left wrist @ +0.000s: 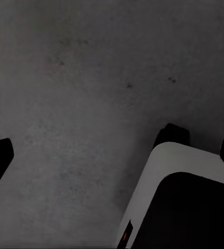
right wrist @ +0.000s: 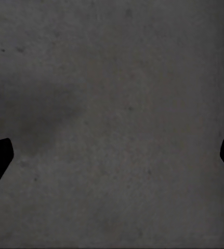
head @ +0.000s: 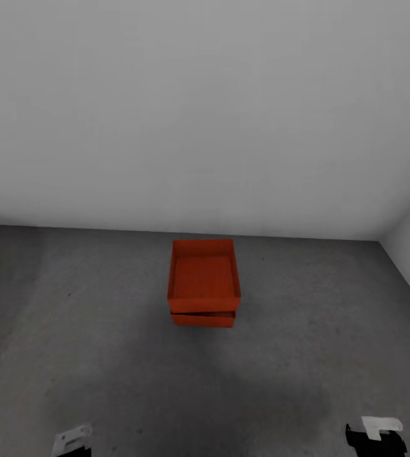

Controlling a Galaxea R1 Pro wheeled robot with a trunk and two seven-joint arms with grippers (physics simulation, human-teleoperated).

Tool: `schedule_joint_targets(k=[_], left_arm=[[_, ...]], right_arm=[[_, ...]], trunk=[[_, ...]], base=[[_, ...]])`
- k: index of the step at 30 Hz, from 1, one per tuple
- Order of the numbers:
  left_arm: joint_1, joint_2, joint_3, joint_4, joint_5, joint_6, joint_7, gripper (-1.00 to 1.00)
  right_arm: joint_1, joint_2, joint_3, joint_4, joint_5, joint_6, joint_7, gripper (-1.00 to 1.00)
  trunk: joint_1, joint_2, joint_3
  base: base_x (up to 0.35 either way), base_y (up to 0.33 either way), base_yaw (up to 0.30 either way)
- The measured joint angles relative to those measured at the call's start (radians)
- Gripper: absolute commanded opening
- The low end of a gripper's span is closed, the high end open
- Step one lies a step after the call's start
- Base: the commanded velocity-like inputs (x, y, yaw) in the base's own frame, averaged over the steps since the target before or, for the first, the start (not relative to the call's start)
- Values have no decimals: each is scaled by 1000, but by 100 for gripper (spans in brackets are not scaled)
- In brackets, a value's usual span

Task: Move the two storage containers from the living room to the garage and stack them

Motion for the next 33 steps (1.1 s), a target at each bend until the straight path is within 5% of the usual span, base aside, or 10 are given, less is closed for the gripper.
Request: schedule_joint_targets(k=[8, 11, 19, 33], left_arm=[[102, -8, -3, 5, -5, 3, -44, 100], [135, -21, -3, 6, -7, 7, -48, 100], [252, -50, -7, 5, -16, 2, -53, 100], [262, -74, 1, -7, -16, -16, -44, 100]], right_arm=[[285, 13, 0, 0, 5, 22, 16, 100], [332, 45, 4, 0, 6, 30, 38, 100], [355, 263, 2, 0, 4, 190, 92, 100], [357, 294, 1, 0, 3, 204, 117, 100]], trunk=[[0, 0, 0], [0, 0, 0], [0, 0, 0], [0, 0, 11]], base=[[0, 0, 0], [0, 0, 0], [0, 0, 0], [0, 0, 0]])
